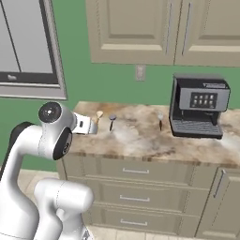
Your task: Organize the utensils by type. Pick up the wooden spoons from the counter and place them in the open cabinet. Then pick up the metallic utensils from the counter and place them in the open drawer.
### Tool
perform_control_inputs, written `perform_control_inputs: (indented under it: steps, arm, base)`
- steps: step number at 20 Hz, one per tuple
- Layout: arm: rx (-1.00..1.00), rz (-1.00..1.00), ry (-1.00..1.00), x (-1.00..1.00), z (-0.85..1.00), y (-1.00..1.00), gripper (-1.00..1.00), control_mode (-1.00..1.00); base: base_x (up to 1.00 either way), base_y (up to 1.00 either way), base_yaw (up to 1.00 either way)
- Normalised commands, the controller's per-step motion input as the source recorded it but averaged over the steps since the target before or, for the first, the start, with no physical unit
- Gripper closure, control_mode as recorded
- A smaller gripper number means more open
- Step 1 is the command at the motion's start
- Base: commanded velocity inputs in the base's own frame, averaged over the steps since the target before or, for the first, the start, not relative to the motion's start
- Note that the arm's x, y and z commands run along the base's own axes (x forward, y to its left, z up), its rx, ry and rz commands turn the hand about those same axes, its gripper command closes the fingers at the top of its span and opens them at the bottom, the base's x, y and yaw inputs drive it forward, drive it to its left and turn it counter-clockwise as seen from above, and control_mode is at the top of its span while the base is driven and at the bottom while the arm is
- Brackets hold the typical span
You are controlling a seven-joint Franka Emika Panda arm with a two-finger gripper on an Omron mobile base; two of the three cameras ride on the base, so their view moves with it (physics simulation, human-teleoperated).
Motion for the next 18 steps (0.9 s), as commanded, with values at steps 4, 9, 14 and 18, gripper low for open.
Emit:
perform_control_inputs:
  steps: [4, 9, 14, 18]
  arm:
    - [0.00, 0.00, 0.00, 0.00, 0.00, 0.00, -1.00, 1.00]
    - [0.00, 0.00, 0.00, 0.00, 0.00, 0.00, -1.00, 1.00]
    - [0.00, 0.00, 0.00, 0.00, 0.00, 0.00, -1.00, 1.00]
    - [0.00, 0.00, 0.00, 0.00, 0.00, 0.00, -1.00, 1.00]
  base:
    - [0.45, 0.14, 0.00]
    - [0.50, 0.14, 0.00]
    - [0.44, 0.14, 0.00]
    - [0.32, 0.12, 0.00]
